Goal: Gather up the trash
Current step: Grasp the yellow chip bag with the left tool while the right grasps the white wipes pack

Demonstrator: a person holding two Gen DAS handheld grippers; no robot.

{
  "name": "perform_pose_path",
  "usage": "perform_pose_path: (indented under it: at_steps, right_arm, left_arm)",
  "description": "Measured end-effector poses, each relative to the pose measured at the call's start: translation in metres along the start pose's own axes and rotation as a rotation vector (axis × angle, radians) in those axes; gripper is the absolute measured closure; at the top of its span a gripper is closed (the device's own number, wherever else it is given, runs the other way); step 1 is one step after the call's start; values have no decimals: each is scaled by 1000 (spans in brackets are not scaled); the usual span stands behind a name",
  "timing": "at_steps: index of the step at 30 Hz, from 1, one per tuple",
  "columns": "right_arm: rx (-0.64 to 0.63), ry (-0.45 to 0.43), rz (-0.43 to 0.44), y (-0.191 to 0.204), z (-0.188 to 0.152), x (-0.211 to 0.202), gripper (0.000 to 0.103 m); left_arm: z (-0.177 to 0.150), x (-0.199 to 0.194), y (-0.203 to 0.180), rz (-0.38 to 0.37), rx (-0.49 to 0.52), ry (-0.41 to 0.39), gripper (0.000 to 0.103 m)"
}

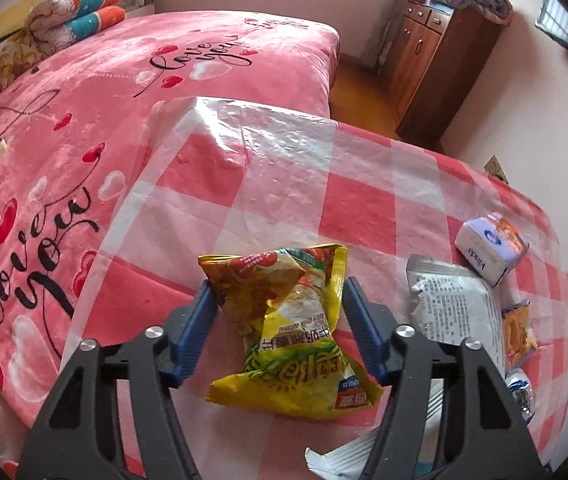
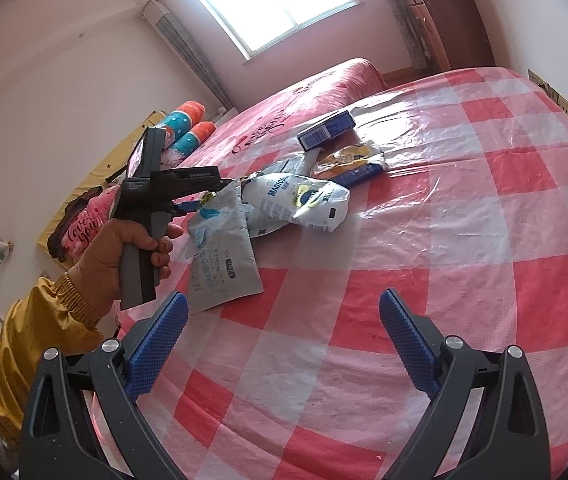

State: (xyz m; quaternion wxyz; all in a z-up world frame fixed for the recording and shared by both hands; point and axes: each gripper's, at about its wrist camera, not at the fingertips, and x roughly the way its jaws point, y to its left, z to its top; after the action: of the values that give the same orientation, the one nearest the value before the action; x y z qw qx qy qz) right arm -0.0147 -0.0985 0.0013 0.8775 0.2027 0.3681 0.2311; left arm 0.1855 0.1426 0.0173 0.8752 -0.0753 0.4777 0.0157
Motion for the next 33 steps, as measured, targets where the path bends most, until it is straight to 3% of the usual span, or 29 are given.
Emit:
perform_pose_path:
  at_steps: [5,10,16,21,29,33]
  right_arm:
    - [-13,13,-5,2,-1,3,8]
    - [-32,15,-20,5,-2,4,8]
    - [-40,31,-22,7,-5,6,8]
    - [-61,53,-7,14,-8,10,8]
    - [-129,110,61,41,-16,27,8]
    - [-198,147,54,60,-24,38,8]
  left_arm:
    - [-15,-7,-11,-20,54,0,46]
    - [-49,-26,-34,-82,137,19,46]
    - [-90,-50,-47,-132,162,39,48]
    - [-114,-64,-44,-166,119,19,51]
    - [-131,-78,-33,-178,44,-35,56]
    - [-137,-87,-22,-192,15,-52,56]
